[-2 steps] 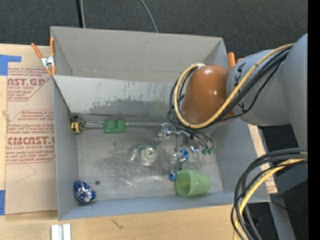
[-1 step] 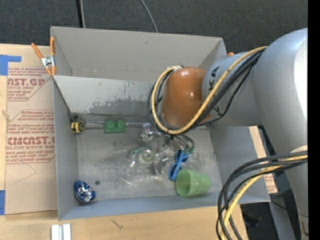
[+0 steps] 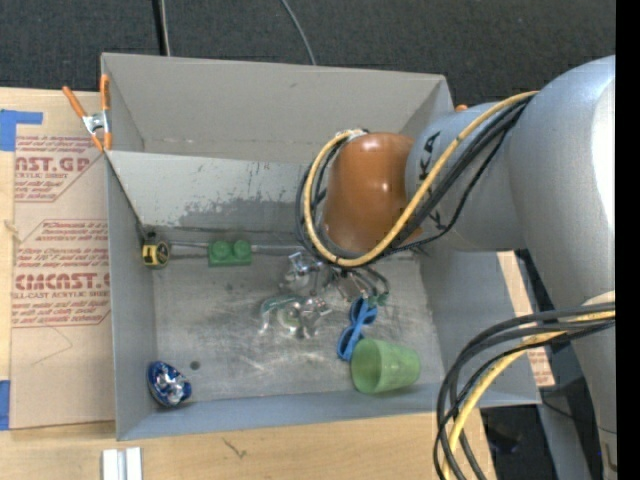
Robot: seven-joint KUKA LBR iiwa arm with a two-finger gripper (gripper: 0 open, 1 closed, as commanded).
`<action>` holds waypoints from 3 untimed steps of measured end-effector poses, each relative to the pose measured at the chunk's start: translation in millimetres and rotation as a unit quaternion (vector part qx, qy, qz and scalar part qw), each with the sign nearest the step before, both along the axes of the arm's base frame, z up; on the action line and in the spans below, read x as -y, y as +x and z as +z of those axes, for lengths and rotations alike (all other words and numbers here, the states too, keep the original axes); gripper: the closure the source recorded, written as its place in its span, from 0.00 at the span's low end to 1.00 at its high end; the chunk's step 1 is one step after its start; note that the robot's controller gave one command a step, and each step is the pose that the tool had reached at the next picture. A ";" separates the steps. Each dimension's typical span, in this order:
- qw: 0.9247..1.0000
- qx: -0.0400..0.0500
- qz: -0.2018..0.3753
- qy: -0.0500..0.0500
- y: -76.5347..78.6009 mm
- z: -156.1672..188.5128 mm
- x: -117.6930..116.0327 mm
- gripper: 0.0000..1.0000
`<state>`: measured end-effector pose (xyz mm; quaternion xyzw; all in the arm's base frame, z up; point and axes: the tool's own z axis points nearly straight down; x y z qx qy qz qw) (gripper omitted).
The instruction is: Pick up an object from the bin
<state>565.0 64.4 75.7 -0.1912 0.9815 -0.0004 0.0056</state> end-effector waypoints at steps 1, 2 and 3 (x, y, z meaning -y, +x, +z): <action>1.000 -0.001 0.005 0.000 -11.7 98.3 3.5 1.00; 0.999 0.000 0.041 0.000 -13.0 204.3 -2.7 1.00; 0.985 -0.005 0.170 -0.002 -19.1 185.0 58.4 1.00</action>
Offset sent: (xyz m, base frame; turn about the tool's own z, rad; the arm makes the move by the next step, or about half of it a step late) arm -0.0137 -0.0043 0.0940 -0.0109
